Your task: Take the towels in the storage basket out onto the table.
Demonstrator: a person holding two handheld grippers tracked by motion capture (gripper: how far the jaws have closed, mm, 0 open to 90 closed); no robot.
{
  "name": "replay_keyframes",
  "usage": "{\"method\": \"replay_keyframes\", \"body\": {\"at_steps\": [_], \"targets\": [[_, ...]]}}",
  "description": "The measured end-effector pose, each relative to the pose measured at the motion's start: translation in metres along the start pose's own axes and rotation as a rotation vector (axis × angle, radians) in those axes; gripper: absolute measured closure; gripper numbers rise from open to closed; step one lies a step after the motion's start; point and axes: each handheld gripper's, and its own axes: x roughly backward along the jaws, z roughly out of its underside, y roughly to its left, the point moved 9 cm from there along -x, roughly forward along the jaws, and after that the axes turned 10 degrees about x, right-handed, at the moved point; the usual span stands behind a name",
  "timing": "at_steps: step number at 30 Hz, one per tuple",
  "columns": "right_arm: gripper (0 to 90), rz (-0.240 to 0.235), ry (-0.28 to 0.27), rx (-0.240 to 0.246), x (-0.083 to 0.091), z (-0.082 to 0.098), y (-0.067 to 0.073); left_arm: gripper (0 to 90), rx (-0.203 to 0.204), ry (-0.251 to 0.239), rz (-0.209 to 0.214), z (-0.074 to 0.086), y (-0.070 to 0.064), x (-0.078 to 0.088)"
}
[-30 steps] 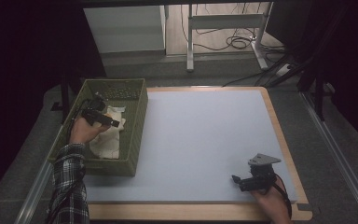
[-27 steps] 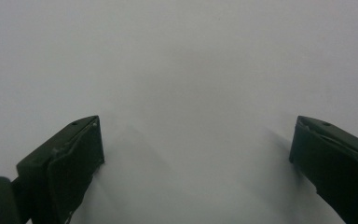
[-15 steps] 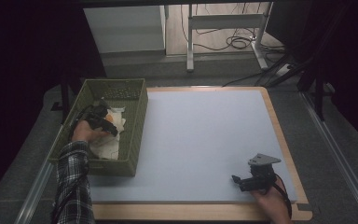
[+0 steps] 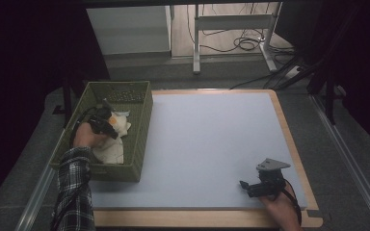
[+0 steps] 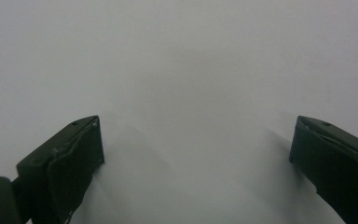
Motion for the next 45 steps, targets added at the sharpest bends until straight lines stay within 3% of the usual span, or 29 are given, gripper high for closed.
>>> {"method": "replay_keyframes", "body": {"at_steps": [4,9,18,26,45], "targets": [[3.0,0.000,0.000,0.000,0.000,0.000,0.000,75.6,0.014,-0.052,0.017,0.000,-0.002,0.019],[2.9,0.000,0.000,0.001,0.000,0.000,0.000,75.3,0.002,-0.147,0.024,-0.003,-0.008,0.052],[3.0,0.001,0.000,0.001,0.000,0.000,0.000,74.9,-0.032,-0.255,0.013,-0.001,-0.016,0.093],[3.0,0.001,0.000,0.001,0.000,0.000,0.000,74.5,-0.052,-0.311,0.012,0.002,-0.024,0.123],[3.0,0.000,-0.001,0.001,0.000,0.000,0.000,74.3,-0.131,-0.394,0.025,-0.004,-0.063,0.183]]}}
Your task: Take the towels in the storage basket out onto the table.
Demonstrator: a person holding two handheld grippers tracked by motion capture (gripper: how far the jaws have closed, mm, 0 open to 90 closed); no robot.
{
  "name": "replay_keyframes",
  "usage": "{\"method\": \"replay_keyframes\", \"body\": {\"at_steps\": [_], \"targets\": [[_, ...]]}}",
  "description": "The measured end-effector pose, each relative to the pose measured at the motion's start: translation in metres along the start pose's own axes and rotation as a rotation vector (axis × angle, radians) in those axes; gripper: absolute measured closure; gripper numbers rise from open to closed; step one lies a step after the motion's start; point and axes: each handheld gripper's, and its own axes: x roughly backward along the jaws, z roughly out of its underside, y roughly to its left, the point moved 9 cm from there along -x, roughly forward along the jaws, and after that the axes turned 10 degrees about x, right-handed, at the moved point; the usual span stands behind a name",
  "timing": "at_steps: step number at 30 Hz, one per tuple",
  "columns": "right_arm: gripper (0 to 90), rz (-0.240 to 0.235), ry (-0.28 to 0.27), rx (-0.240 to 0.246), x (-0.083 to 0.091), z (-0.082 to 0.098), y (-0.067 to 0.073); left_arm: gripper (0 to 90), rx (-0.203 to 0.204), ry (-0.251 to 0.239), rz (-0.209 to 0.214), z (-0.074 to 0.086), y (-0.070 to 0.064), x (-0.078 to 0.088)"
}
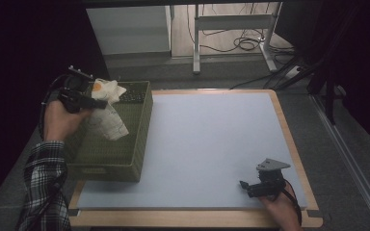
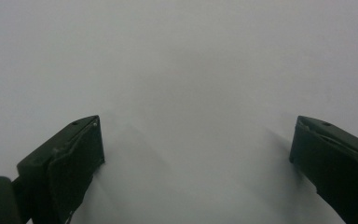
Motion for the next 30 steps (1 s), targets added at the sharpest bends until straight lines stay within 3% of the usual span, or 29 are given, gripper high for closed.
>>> {"method": "replay_keyframes", "body": {"at_steps": [7,13,21,30], "targets": [[3.0,0.000,-0.001,-0.003,0.000,0.000,0.000,73.9,-0.020,-0.041,0.019,-0.017,-0.021,0.017],[3.0,-0.001,0.000,-0.002,0.000,0.000,0.000,73.9,-0.054,-0.060,0.051,-0.029,-0.045,0.021],[3.1,-0.002,0.002,-0.002,0.000,0.000,0.000,73.9,-0.129,-0.055,0.108,-0.041,-0.089,0.006],[3.1,-0.002,0.001,-0.001,0.000,0.000,0.000,73.4,-0.221,-0.039,0.159,-0.046,-0.137,-0.022]]}}
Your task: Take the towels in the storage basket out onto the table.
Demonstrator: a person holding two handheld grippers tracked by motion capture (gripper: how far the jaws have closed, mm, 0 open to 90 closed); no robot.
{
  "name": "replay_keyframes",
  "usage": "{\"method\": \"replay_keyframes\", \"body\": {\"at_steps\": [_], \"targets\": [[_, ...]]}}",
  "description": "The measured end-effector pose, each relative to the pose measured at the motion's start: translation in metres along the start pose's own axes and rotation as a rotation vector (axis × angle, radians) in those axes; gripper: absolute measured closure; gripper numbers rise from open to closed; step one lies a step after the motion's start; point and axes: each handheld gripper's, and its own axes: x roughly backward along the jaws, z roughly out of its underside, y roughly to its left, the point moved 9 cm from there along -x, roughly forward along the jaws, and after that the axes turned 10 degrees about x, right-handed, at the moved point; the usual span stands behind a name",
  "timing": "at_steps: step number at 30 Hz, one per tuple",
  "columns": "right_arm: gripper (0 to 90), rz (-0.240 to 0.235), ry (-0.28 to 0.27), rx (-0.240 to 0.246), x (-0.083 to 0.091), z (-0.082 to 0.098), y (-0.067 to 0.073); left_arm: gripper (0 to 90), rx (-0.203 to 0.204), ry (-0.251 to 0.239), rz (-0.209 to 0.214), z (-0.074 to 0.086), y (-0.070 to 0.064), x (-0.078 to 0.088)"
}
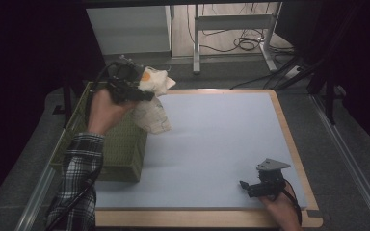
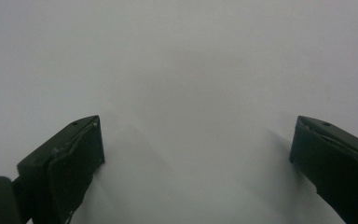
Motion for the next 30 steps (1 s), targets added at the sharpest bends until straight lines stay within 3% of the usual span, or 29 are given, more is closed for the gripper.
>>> {"method": "replay_keyframes", "body": {"at_steps": [8,15,30], "targets": [[3.0,-0.001,-0.001,-0.001,0.000,0.000,0.000,72.3,-0.078,0.033,0.036,-0.002,-0.034,-0.037],[3.1,-0.002,0.000,-0.004,0.000,0.000,0.000,71.1,-0.119,0.056,0.065,0.003,-0.061,-0.067],[3.1,0.002,-0.002,0.001,0.000,0.000,0.000,68.9,-0.173,0.118,0.086,0.029,-0.094,-0.147]]}}
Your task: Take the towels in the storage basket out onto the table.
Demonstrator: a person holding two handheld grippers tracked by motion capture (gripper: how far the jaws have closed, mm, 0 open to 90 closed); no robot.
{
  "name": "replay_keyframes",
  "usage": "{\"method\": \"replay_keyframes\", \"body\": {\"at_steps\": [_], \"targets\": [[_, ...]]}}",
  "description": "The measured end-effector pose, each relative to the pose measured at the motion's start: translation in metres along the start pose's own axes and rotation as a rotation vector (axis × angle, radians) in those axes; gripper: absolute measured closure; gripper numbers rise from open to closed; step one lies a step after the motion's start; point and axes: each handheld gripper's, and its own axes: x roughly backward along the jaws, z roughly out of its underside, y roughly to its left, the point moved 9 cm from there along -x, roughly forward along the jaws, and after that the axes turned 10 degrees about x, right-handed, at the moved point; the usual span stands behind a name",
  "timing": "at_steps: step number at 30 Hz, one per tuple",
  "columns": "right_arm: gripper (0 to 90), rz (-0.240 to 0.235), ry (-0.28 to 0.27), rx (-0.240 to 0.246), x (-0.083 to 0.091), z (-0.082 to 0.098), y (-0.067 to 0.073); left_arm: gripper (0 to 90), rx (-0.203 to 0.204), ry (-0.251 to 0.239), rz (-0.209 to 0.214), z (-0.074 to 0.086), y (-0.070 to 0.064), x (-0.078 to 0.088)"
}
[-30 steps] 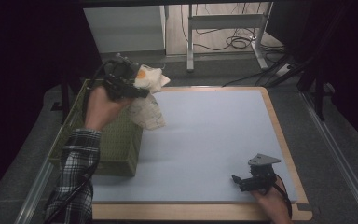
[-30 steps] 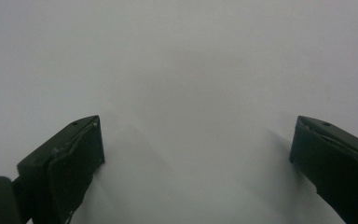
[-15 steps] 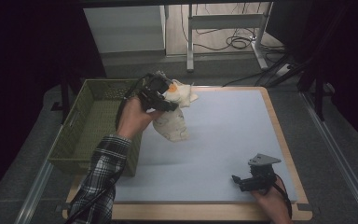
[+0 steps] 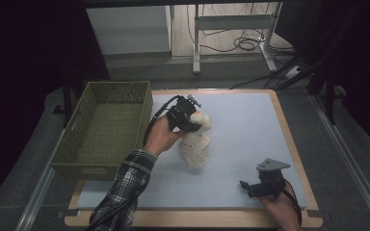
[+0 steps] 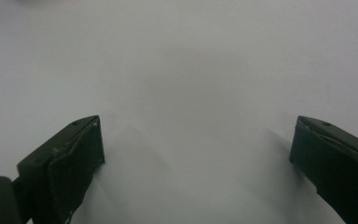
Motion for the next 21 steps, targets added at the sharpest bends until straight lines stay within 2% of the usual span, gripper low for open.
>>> {"method": "replay_keyframes", "body": {"at_steps": [6,10,16,21], "targets": [[3.1,-0.001,0.000,0.000,0.000,0.000,0.000,69.7,-0.003,0.019,0.007,0.003,-0.005,-0.030],[3.1,-0.001,0.000,0.000,0.000,0.000,0.000,70.3,-0.007,0.041,-0.007,0.007,-0.004,-0.049],[3.0,-0.002,0.001,-0.001,0.000,0.000,0.000,70.5,-0.006,0.070,-0.006,0.016,-0.003,-0.072],[3.1,-0.002,0.000,-0.001,0.000,0.000,0.000,68.5,0.001,0.088,0.016,0.025,-0.006,-0.090]]}}
